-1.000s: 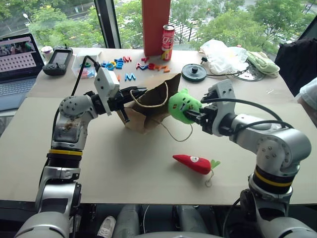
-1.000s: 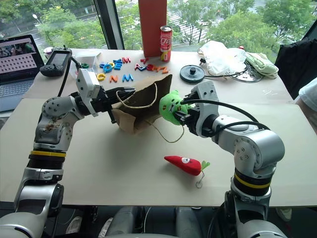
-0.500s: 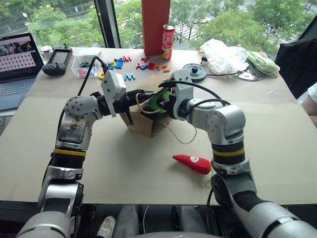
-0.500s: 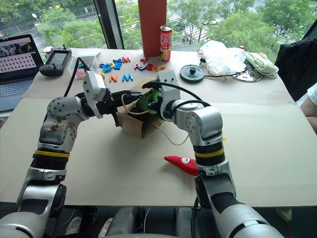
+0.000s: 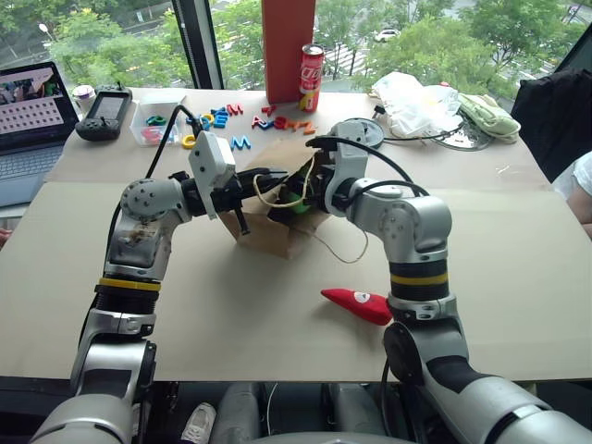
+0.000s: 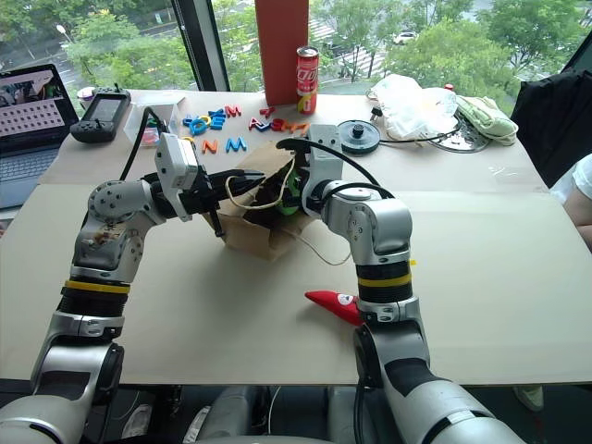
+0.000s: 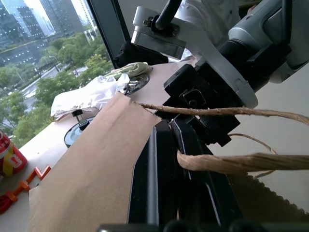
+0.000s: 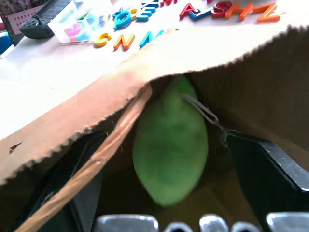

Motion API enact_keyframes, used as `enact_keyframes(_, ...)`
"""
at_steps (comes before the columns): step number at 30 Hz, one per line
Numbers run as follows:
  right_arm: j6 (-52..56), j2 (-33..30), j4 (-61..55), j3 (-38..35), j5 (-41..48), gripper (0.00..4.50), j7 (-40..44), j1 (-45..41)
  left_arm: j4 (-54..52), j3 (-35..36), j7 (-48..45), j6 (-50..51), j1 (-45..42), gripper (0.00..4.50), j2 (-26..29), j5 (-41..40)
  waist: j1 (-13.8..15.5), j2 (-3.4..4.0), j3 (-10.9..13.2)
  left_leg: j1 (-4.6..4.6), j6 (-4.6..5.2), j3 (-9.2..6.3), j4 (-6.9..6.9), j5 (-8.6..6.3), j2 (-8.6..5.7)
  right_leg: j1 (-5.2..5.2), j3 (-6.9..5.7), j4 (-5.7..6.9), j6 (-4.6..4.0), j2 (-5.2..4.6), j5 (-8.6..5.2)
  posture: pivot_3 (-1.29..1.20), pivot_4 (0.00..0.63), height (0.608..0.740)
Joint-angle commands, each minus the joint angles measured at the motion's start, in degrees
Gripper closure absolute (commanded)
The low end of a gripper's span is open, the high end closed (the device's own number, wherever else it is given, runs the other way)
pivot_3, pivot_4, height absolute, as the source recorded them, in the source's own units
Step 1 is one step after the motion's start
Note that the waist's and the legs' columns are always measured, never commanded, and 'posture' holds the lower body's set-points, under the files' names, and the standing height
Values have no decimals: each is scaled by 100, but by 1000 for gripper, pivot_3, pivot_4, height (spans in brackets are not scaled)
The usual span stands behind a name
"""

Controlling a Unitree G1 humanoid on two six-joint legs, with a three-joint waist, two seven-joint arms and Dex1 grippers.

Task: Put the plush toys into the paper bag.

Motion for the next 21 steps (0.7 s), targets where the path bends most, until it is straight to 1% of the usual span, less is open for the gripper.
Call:
enact_keyframes(1,203,-185,-515,-69,194,389,190,15,-89,99,32,-49,-99,4500,53,-18,1,0,0,0,0,0,0,0,0,0,0,0,0,0,0,0,150,739)
enact_keyframes(5,426,-386,-816,-104,285,389,320,123,-68,109,40,-62,-108,4500,58,-13,8,0,0,0,0,0,1,0,-1,1,0,-1,0,-2,0,0,150,739)
enact_keyframes(7,636,-676,-1175,-125,453,389,525,308,-50,113,46,-69,-114,4500,57,-9,15,0,0,0,0,-1,0,0,-1,1,0,-1,0,-2,0,0,150,739)
enact_keyframes(11,1031,-1783,-2078,-84,849,389,1239,966,-1,136,47,-87,-121,4500,70,-11,59,0,0,-5,1,-2,0,0,-6,4,-5,-5,1,-8,0,0,150,739)
enact_keyframes(12,1059,-1971,-2209,-99,915,389,1350,1076,5,138,44,-91,-120,4500,74,-10,58,0,0,-6,2,-2,0,-1,-9,4,-6,-10,1,-11,-1,0,150,739)
enact_keyframes(14,1104,-2677,-2642,-141,1126,389,1793,1478,10,146,51,-93,-115,4500,79,-11,41,0,0,-8,5,-7,0,-3,-11,3,-3,-17,3,-13,-1,0,150,739)
enact_keyframes(16,1121,-3610,-3272,-44,1393,389,2403,2071,12,148,57,-95,-105,4500,79,-13,45,1,1,-7,5,-17,-1,-3,-11,5,-3,-53,3,-11,-2,0,150,739)
enact_keyframes(17,1093,-3962,-3530,-7,1504,389,2629,2327,13,147,60,-95,-100,4500,78,-13,46,1,1,-8,6,-19,-5,-3,-10,5,-4,-57,3,-10,-2,0,150,739)
enact_keyframes(19,1036,-4480,-3918,-13,1702,389,2953,2768,12,143,60,-100,-89,4500,79,-13,43,0,1,-6,9,-30,-6,-5,-9,7,-2,-60,3,-8,-2,0,150,739)
enact_keyframes(21,974,-4979,-4200,56,1719,389,3144,3213,13,141,58,-96,-85,4500,83,-18,15,0,1,-1,9,-31,-4,-6,-5,8,5,-61,3,-3,-2,0,150,739)
